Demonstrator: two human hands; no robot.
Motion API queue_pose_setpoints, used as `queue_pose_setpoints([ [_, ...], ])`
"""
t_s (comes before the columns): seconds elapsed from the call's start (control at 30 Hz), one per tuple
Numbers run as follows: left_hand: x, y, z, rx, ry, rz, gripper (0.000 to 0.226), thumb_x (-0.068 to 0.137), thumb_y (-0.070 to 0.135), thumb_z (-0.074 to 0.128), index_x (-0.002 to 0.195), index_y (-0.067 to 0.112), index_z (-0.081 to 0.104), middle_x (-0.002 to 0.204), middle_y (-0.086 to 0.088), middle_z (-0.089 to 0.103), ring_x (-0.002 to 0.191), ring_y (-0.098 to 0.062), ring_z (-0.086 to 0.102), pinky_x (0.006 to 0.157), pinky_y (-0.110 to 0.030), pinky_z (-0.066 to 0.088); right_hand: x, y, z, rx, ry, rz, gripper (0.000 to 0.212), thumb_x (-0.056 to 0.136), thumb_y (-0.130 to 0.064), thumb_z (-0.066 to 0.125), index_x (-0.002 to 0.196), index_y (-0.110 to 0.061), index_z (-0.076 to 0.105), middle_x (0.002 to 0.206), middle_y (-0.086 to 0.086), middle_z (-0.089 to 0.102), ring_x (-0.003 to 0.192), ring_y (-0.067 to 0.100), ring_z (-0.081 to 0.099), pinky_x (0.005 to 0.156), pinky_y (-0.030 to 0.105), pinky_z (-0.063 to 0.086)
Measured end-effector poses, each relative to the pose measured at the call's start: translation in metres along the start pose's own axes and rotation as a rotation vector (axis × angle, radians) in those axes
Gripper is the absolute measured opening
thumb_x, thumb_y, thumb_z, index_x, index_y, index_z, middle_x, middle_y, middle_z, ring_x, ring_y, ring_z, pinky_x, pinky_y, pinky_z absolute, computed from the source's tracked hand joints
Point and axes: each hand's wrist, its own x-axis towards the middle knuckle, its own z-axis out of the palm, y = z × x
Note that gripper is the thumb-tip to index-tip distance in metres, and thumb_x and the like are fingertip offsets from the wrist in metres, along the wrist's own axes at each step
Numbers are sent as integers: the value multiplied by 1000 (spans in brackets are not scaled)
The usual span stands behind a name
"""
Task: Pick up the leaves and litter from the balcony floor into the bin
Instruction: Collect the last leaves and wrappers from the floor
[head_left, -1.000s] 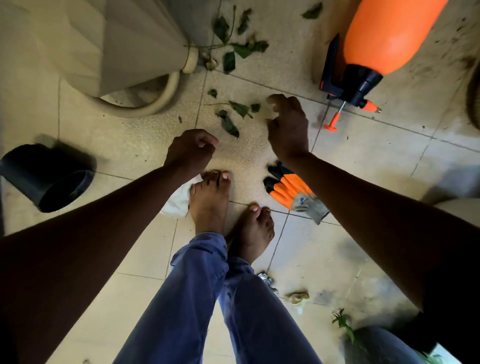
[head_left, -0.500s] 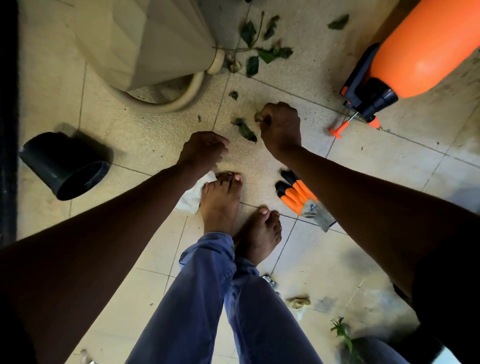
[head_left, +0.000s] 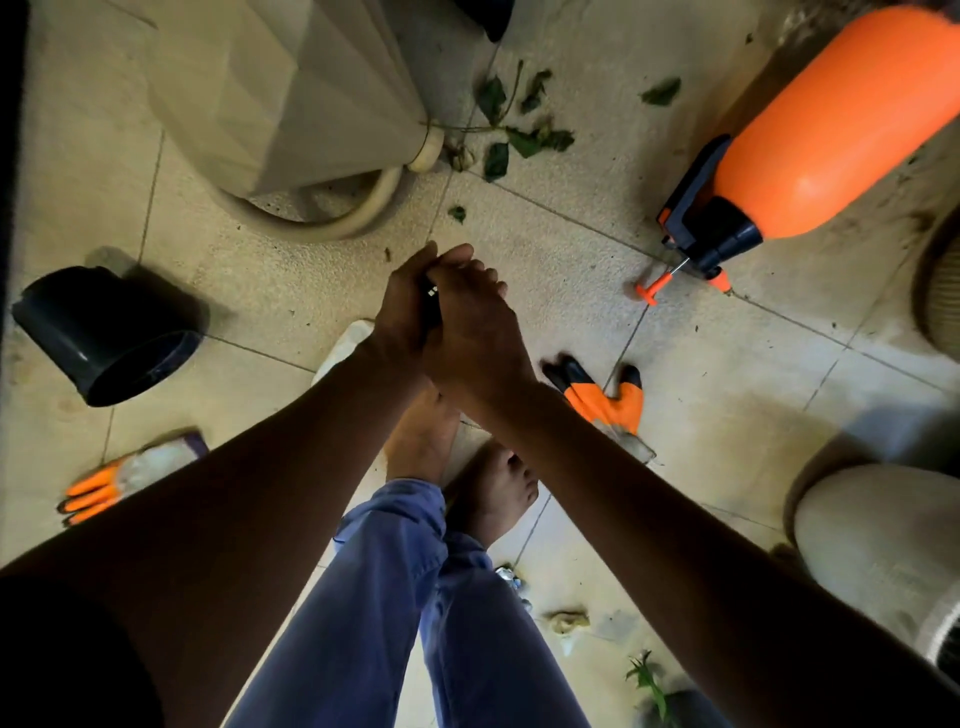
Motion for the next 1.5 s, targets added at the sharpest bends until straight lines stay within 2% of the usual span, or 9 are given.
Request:
queue_pose_setpoints([
  [0.17, 3, 12, -6, -6, 37, -35, 36, 98, 47, 51, 92, 15, 67, 90, -10, 62, 87, -28, 63, 79, -37, 54, -8, -3, -7, -67, 77, -40, 64, 86, -1, 59, 146, -17, 45, 133, 12, 55, 109, 34, 63, 79, 42, 55],
  [0.43, -2, 33, -13, -95, 62, -88, 37, 102, 36, 50, 74, 14, 55, 72, 0, 55, 64, -17, 63, 59, -26, 55, 26, 24, -31, 58, 439, -122, 32, 88, -26, 64, 119, -17, 67, 113, 0, 66, 83, 15, 67, 69, 40, 55],
  [0.63, -5, 42, -36, 38, 123, -57, 51, 101, 38, 53, 59, 11, 60, 68, -4, 53, 66, -18, 59, 57, -21, 47, 125, 57, -8, -302, 308, 4, 64, 86, -31, 75, 144, -24, 50, 144, 12, 46, 118, 29, 60, 85, 39, 58],
  [0.73, -7, 46, -41, 44, 133, -55, 51, 101, 36, 54, 57, 10, 59, 67, -4, 52, 65, -18, 58, 56, -21, 46, 160, 60, 4, -356, 263, -9, 70, 84, -27, 78, 145, -30, 45, 149, 14, 37, 118, 30, 60, 85, 38, 58],
  [0.93, -11, 51, -40, 17, 129, -56, 50, 101, 35, 53, 58, 10, 57, 66, -3, 51, 64, -17, 57, 54, -21, 46, 164, 77, 3, -407, 236, -128, 23, 89, -5, 62, 109, -15, 68, 120, 14, 58, 98, 31, 63, 81, 37, 54],
  [1.17, -11, 48, -39, 18, 119, -53, 51, 102, 36, 54, 58, 10, 56, 64, -4, 51, 61, -17, 57, 53, -21, 45, 149, 87, -36, -85, 479, -71, 13, 86, -11, 70, 95, -17, 76, 90, 1, 75, 82, 13, 71, 72, 31, 57],
  [1.3, -12, 47, -41, 28, 100, -56, 53, 101, 37, 55, 54, 11, 59, 64, -3, 52, 63, -17, 56, 53, -20, 46, 162, 92, -54, 32, 558, 127, 29, 86, -6, 69, 113, -16, 71, 90, 3, 76, 83, 13, 71, 82, 32, 57],
  [1.4, -13, 48, -41, 32, 109, -57, 50, 100, 37, 55, 58, 11, 57, 66, -4, 51, 63, -17, 57, 53, -20, 45, 176, 92, -57, -72, 444, 156, 38, 89, -30, 68, 125, -18, 63, 113, 11, 66, 101, 23, 65, 86, 39, 57],
  [1.5, -13, 48, -42, 40, 112, -56, 50, 100, 37, 56, 57, 10, 57, 67, -4, 50, 62, -16, 56, 53, -20, 45, 182, 88, -50, -371, 289, 208, 82, 74, -75, 59, 131, -17, 49, 129, 16, 48, 116, 33, 50, 79, 43, 52],
])
